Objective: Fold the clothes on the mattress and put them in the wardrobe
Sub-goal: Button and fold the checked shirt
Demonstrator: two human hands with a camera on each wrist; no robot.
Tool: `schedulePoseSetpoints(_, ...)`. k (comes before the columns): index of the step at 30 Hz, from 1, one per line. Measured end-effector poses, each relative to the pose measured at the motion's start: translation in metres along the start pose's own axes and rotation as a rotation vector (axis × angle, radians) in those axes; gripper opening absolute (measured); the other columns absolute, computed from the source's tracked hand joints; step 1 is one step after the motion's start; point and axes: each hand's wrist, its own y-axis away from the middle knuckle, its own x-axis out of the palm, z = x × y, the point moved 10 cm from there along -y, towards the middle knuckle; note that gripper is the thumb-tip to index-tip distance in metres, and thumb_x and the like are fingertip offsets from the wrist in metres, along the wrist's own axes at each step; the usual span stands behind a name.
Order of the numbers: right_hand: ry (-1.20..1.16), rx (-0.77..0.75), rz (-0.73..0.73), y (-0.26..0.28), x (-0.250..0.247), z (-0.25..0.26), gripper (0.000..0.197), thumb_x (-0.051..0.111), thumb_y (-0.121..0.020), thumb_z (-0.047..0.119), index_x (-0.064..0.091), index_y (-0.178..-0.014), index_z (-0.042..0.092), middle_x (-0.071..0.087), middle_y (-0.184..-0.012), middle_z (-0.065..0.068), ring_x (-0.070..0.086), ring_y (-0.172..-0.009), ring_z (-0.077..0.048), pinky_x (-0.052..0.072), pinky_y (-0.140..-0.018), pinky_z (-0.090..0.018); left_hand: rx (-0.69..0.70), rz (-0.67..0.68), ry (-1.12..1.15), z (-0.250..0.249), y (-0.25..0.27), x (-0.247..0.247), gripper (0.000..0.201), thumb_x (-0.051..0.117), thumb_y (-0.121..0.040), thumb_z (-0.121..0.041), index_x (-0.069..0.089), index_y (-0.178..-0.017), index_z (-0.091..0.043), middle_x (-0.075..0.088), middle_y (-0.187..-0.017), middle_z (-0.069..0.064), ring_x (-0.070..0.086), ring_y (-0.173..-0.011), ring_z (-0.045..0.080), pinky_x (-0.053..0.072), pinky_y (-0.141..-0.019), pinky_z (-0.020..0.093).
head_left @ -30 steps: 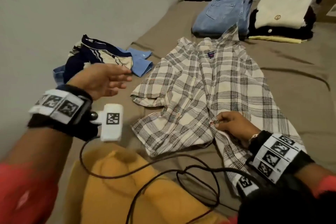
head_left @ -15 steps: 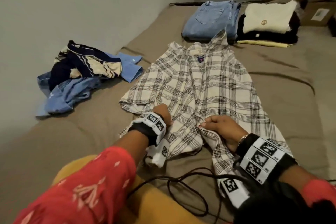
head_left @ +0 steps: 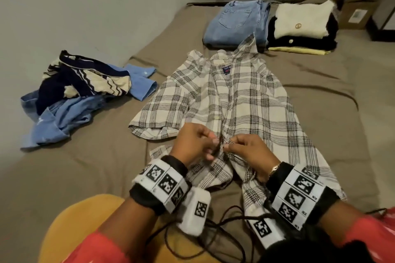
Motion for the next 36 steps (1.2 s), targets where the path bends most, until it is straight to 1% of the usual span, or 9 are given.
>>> schedulePoseSetpoints(7,0.007,-0.094,-0.132,0.005,-0.012,0.006,0.006,0.062,-0.083,0.003,0.064,-0.078,0.006,0.06,-0.074,-0.02,0.051,-0.067,-0.028,0.04,-0.062,-0.038,0.099,0.006,0.027,0.002,-0.003,0.022,0.023,0.06,-0.085,0.005,0.06,-0.072,-0.015,0.056,-0.066,0.003,0.057,-0.058,0.012,0.055,-0.057,0.025)
schedulePoseSetpoints(17,0.096,-0.16,-0.244,0.001,-0.019,0.01,0.01,0.07,-0.077,0.008,0.064,-0.075,0.014,0.066,-0.079,-0.014,0.058,-0.072,-0.022,0.047,-0.068,-0.036,0.211,-0.07,-0.047,-0.004,-0.004,0.019,0.028,0.063,-0.083,0.004,0.054,-0.066,-0.017,0.057,-0.065,0.003,0.057,-0.049,0.009,0.053,-0.052,0.028)
schedulePoseSetpoints(20,0.046,-0.14,-0.202,0.001,-0.016,0.009,0.007,0.067,-0.08,0.004,0.065,-0.076,0.01,0.065,-0.077,-0.024,0.055,-0.066,-0.022,0.044,-0.063,-0.035,0.244,-0.084,-0.099,-0.006,-0.005,0.019,0.031,0.063,-0.082,0.004,0.052,-0.065,-0.019,0.057,-0.062,-0.001,0.054,-0.044,0.001,0.045,-0.045,0.014)
schedulePoseSetpoints(23,-0.024,-0.141,-0.196,0.001,-0.018,0.01,0.021,0.057,-0.087,0.003,0.067,-0.071,0.011,0.067,-0.07,-0.009,0.059,-0.067,-0.017,0.047,-0.067,-0.029,0.254,-0.1,-0.098,-0.007,-0.005,0.018,0.032,0.061,-0.083,0.005,0.053,-0.066,-0.02,0.057,-0.063,-0.003,0.055,-0.048,0.002,0.044,-0.046,0.011)
schedulePoseSetpoints(26,-0.091,-0.119,-0.158,-0.001,-0.017,0.008,0.03,0.048,-0.088,-0.004,0.067,-0.071,0.012,0.066,-0.075,-0.01,0.06,-0.077,-0.025,0.048,-0.079,-0.038,0.232,-0.107,-0.031,-0.004,-0.006,0.016,0.03,0.06,-0.084,0.007,0.056,-0.068,-0.018,0.058,-0.064,-0.002,0.056,-0.052,0.006,0.046,-0.049,0.012)
schedulePoseSetpoints(28,-0.053,-0.133,-0.118,0.0,-0.012,0.01,0.03,0.048,-0.086,-0.01,0.064,-0.072,0.012,0.063,-0.074,-0.016,0.055,-0.073,-0.026,0.045,-0.075,-0.04,0.213,-0.104,0.01,-0.001,-0.007,0.016,0.029,0.059,-0.084,0.008,0.058,-0.069,-0.016,0.059,-0.065,-0.001,0.057,-0.05,0.003,0.048,-0.051,0.013)
schedulePoseSetpoints(31,0.047,-0.194,-0.131,0.004,-0.011,0.019,0.031,0.052,-0.083,-0.011,0.06,-0.069,0.016,0.057,-0.069,-0.015,0.048,-0.062,-0.019,0.041,-0.06,-0.026,0.192,-0.092,0.075,0.003,-0.008,0.018,0.029,0.057,-0.083,0.012,0.059,-0.07,-0.014,0.059,-0.065,0.002,0.056,-0.048,0.0,0.052,-0.053,0.016)
schedulePoseSetpoints(33,0.125,-0.237,-0.153,0.006,-0.013,0.025,0.031,0.055,-0.081,-0.01,0.058,-0.067,0.018,0.055,-0.066,-0.005,0.042,-0.05,-0.001,0.034,-0.05,-0.011,0.193,-0.085,0.101,0.004,-0.008,0.019,0.031,0.056,-0.084,0.013,0.061,-0.07,-0.015,0.06,-0.066,0.002,0.057,-0.051,0.001,0.053,-0.056,0.017)
schedulePoseSetpoints(36,0.224,-0.292,-0.186,0.006,-0.017,0.029,0.03,0.061,-0.08,-0.005,0.058,-0.067,0.022,0.055,-0.062,0.006,0.045,-0.047,0.0,0.036,-0.049,-0.008,0.211,-0.089,0.16,0.003,-0.006,0.019,0.03,0.056,-0.085,0.011,0.062,-0.071,-0.016,0.062,-0.065,0.0,0.059,-0.055,0.0,0.055,-0.058,0.019)
